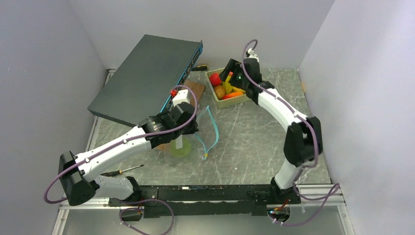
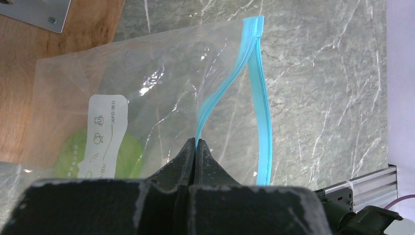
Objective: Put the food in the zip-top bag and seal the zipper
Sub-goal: Pick up the fake fruit from the bin.
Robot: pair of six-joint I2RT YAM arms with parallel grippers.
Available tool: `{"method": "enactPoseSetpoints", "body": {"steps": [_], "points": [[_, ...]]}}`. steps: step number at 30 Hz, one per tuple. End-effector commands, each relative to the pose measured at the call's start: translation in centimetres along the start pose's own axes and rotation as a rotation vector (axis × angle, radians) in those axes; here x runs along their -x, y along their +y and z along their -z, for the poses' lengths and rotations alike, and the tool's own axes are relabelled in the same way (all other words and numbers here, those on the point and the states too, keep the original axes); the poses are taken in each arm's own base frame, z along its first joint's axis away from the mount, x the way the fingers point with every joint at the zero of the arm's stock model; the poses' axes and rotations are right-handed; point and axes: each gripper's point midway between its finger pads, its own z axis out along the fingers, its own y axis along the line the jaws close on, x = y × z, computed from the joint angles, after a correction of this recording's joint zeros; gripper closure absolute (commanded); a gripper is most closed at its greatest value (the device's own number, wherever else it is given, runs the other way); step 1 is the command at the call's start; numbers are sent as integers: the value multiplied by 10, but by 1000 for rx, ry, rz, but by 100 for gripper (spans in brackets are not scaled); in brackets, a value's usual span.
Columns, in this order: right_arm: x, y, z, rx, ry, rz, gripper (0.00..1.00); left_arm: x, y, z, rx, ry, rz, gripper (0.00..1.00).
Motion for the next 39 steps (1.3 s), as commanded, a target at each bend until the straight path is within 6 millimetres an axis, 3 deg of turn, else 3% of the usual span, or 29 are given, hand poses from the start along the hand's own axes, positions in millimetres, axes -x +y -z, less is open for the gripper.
{"method": "enactPoseSetpoints", "body": {"steps": [1,5,12,24,32,35,39], "points": [[7,5,-44,56,56,-53,11,10,-4,6,-11,-24,22,100],[-4,9,-80,101,73,-129,1,12,-10,1,-9,-16,8,100],[-28,-5,-138,71,124,-164,2,11,-15,-3,12,16,-14,100],[-33,-18,-176,45,101,-180,6,7,-14,-9,27,29,-24,100],[-32,-10,-173,81,113,-178,43,8,-10,-6,36,22,-23,100],[-19,-2,-159,87,105,-138,61,8,-7,-5,40,17,-22,100],[-1,6,-130,87,89,-65,75,9,-5,-3,40,10,-23,100]]}}
